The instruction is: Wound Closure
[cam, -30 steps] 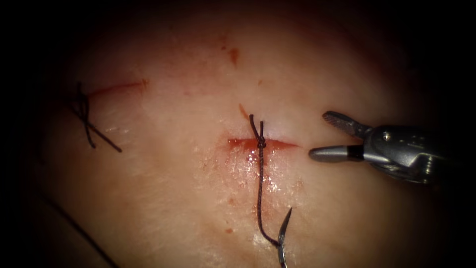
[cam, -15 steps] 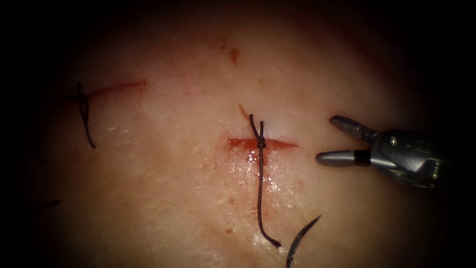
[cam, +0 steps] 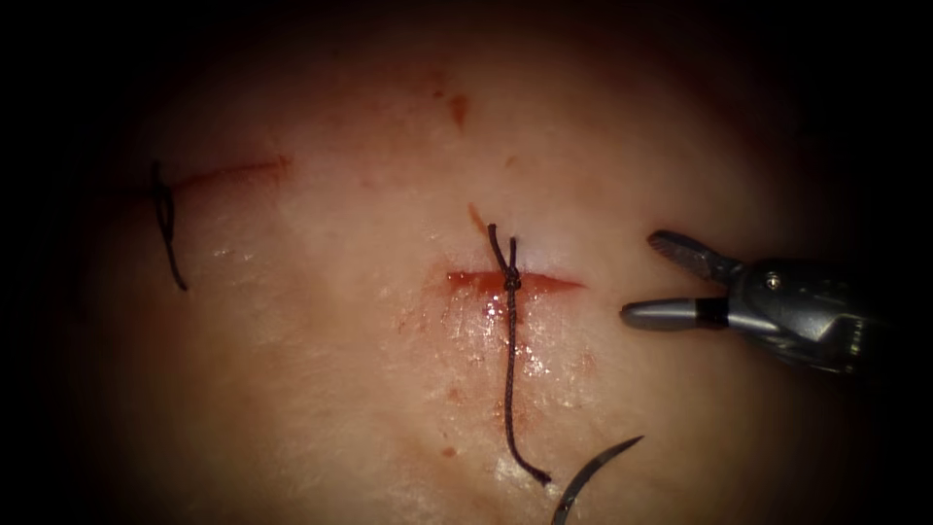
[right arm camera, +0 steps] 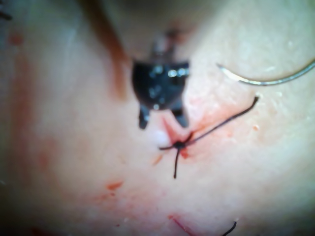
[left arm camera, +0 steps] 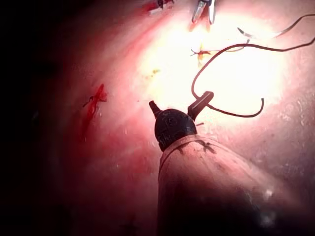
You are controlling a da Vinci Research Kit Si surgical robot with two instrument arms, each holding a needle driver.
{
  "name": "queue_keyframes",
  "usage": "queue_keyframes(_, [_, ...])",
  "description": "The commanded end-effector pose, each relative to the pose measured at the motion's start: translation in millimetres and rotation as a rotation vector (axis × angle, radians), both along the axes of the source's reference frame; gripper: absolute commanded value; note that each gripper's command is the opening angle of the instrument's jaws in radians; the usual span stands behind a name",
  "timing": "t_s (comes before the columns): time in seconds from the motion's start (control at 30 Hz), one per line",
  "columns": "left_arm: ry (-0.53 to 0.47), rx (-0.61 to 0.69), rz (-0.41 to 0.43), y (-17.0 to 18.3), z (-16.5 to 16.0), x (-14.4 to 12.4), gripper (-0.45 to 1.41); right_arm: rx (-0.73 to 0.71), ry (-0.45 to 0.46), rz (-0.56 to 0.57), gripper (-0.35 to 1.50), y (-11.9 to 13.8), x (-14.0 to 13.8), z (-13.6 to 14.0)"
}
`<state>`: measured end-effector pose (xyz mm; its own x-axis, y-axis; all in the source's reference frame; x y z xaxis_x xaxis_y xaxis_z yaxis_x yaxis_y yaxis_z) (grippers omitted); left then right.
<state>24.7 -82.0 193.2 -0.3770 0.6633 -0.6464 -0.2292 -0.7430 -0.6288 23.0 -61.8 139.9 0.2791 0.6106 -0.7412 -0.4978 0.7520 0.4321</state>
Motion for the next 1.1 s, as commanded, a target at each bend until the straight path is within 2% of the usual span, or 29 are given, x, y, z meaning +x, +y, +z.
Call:
queue_keyframes(0.03, [-0.046, -0.009, -0.03, -0.1, 1.9, -4.6, 1.18, 0.004, 0.005, -0.005, 1.48, -0.4, 1.2, 0.6])
queue_keyframes(0.07, [-0.057, -0.011, -0.035, -0.2, 2.7, -6.4, 1.18, 0.005, 0.006, -0.007, 1.48, -0.4, 1.3, 0.6])
queue_keyframes(0.1, [-0.082, -0.017, -0.034, -0.6, 4.6, -9.9, 1.18, 0.007, 0.009, -0.012, 1.48, -0.6, 1.5, 0.5])
queue_keyframes(0.13, [-0.093, -0.031, -0.032, -1.0, 6.2, -12.2, 1.18, 0.007, 0.01, -0.012, 1.48, -0.7, 1.5, 0.5])
queue_keyframes(0.17, [-0.093, -0.031, -0.032, -1.0, 6.2, -12.2, 1.18, 0.007, 0.01, -0.012, 1.48, -0.7, 1.5, 0.5])
queue_keyframes(0.23, [-0.114, -0.033, -0.051, -2.6, 10.7, -17.5, 1.18, 0.001, 0.008, -0.016, 1.48, -0.9, 1.5, 0.5])
queue_keyframes(0.27, [-0.119, -0.031, -0.057, -3.2, 12.2, -18.9, 1.18, 0.001, 0.01, -0.018, 1.48, -0.9, 1.5, 0.5])
queue_keyframes(0.3, [-0.119, -0.031, -0.057, -3.2, 12.2, -18.9, 1.18, 0.001, 0.01, -0.018, 1.48, -0.9, 1.5, 0.5])
queue_keyframes(0.4, [-0.155, -0.035, -0.049, -6.7, 19.2, -24.5, 1.18, 0.0, 0.01, -0.019, 1.48, -1.0, 1.5, 0.6])
queue_keyframes(0.43, [-0.161, -0.038, -0.042, -7.0, 20.0, -24.7, 1.16, 0.0, 0.01, -0.019, 1.48, -1.1, 1.5, 0.6])
queue_keyframes(0.57, [-0.122, -0.069, -0.051, -7.6, 21.8, -23.9, 1.15, -0.001, 0.01, -0.019, 1.48, -1.2, 1.5, 0.6])
queue_keyframes(0.63, [-0.102, -0.068, -0.035, -7.6, 22.5, -21.9, 1.15, -0.001, 0.01, -0.021, 1.48, -1.3, 1.7, 0.8])
queue_keyframes(0.7, [-0.097, -0.064, -0.036, -7.6, 22.6, -21.1, 1.15, -0.001, 0.01, -0.02, 1.48, -1.3, 1.7, 0.8])
queue_keyframes(0.77, [-0.09, -0.07, -0.035, -7.5, 22.7, -19.1, 1.15, -0.001, 0.011, -0.021, 1.48, -1.3, 1.9, 0.8])
queue_keyframes(0.8, [-0.074, -0.066, -0.022, -7.6, 22.8, -16.9, 1.15, 0.001, 0.014, -0.025, 1.48, -1.4, 2.1, 0.8])
queue_keyframes(0.83, [-0.066, -0.065, -0.01, -7.7, 22.9, -15.9, 1.15, 0.001, 0.014, -0.025, 1.48, -1.4, 2.1, 0.8])
queue_keyframes(0.93, [-0.032, -0.061, 0.057, -8.8, 23.4, -12.9, 1.15, 0.002, 0.015, -0.028, 1.48, -1.4, 2.2, 0.8])
queue_keyframes(1.0, [-0.031, -0.04, 0.138, -9.9, 23.8, -11.2, 1.15, 0.003, 0.017, -0.03, 1.48, -1.5, 2.2, 0.8])
queue_keyframes(1.03, [-0.046, 0.053, 0.379, -12.4, 24.0, -8.2, 1.15, -0.002, 0.018, -0.036, 1.48, -1.6, 2.2, 0.8])
queue_keyframes(1.07, [-0.094, 0.105, 0.509, -13.6, 23.7, -6.9, 1.15, -0.002, 0.018, -0.037, 1.48, -1.6, 2.2, 0.7])
queue_keyframes(1.1, [-0.143, 0.149, 0.597, -14.3, 23.3, -5.8, 1.15, -0.002, 0.018, -0.037, 1.48, -1.6, 2.2, 0.7])
